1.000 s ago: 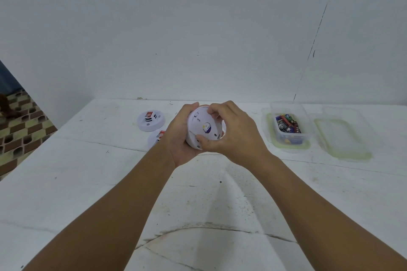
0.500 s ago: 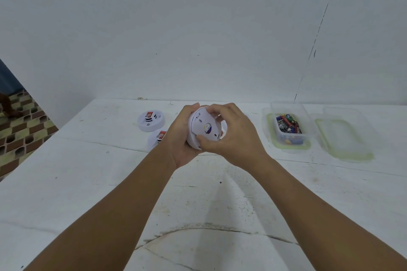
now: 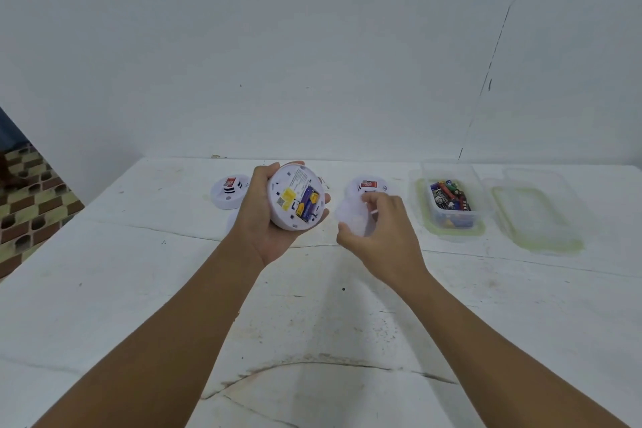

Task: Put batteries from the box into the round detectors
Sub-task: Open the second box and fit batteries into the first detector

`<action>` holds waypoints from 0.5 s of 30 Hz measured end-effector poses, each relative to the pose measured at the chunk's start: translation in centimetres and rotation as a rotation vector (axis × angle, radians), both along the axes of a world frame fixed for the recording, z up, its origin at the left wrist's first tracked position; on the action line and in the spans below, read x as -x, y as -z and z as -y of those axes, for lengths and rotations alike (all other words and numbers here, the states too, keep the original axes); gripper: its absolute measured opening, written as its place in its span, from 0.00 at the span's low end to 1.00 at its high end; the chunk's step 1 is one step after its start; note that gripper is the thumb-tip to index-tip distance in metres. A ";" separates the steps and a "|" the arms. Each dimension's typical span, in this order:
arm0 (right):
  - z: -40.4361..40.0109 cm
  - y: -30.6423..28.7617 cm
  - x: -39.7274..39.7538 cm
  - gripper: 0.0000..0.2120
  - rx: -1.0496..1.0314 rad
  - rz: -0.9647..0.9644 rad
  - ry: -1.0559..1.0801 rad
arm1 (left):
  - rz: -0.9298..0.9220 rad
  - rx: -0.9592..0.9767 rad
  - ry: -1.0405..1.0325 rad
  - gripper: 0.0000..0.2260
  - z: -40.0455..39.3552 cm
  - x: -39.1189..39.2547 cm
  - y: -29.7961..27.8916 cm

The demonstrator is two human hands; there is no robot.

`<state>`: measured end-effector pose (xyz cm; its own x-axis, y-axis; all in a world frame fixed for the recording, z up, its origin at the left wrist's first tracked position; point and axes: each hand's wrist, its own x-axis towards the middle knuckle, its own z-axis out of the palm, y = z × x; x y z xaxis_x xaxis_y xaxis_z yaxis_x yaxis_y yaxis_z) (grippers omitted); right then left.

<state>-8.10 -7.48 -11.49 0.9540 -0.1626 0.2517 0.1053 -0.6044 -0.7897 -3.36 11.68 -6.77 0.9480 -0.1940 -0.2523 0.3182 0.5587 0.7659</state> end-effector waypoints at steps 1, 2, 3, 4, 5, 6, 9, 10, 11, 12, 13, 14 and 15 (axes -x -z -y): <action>0.2 0.5 0.0 0.30 0.114 -0.080 -0.010 | 0.005 0.016 0.004 0.16 -0.1 -0.2 0.0; 0.4 0.9 0.1 0.29 0.237 -0.144 -0.032 | 0.012 0.032 0.007 0.16 -0.3 -0.3 0.1; 0.4 1.3 0.2 0.29 0.358 -0.188 -0.053 | 0.020 0.049 0.011 0.16 -0.4 -0.4 0.2; 0.3 1.5 0.4 0.28 0.463 -0.211 -0.069 | 0.028 0.065 0.011 0.15 -0.5 -0.6 0.2; 0.1 1.6 0.6 0.28 0.545 -0.225 -0.081 | 0.030 0.073 0.006 0.15 -0.6 -0.7 0.2; 0.0 1.7 0.7 0.28 0.611 -0.241 -0.096 | 0.029 0.072 0.001 0.15 -0.7 -0.9 0.3; -0.1 1.8 0.5 0.28 0.755 -0.318 -0.173 | 0.023 0.079 -0.003 0.15 -0.7 -1.1 0.2; -0.1 1.8 0.4 0.28 0.768 -0.337 -0.196 | 0.025 0.082 -0.001 0.15 -0.6 -1.1 0.2; 0.0 1.8 0.3 0.28 0.765 -0.351 -0.213 | 0.029 0.086 0.005 0.15 -0.6 -1.1 0.2; 0.1 1.8 0.2 0.28 0.755 -0.359 -0.224 | 0.034 0.089 0.010 0.15 -0.6 -1.2 0.2; 0.1 1.7 0.1 0.30 0.743 -0.359 -0.230 | 0.037 0.091 0.014 0.15 -0.6 -1.1 0.2; 0.1 1.6 0.1 0.31 0.717 -0.344 -0.229 | 0.040 0.086 0.010 0.15 -0.6 -1.1 0.1; 0.0 1.5 0.1 0.31 0.670 -0.311 -0.216 | 0.043 0.079 0.007 0.15 -0.6 -1.0 0.1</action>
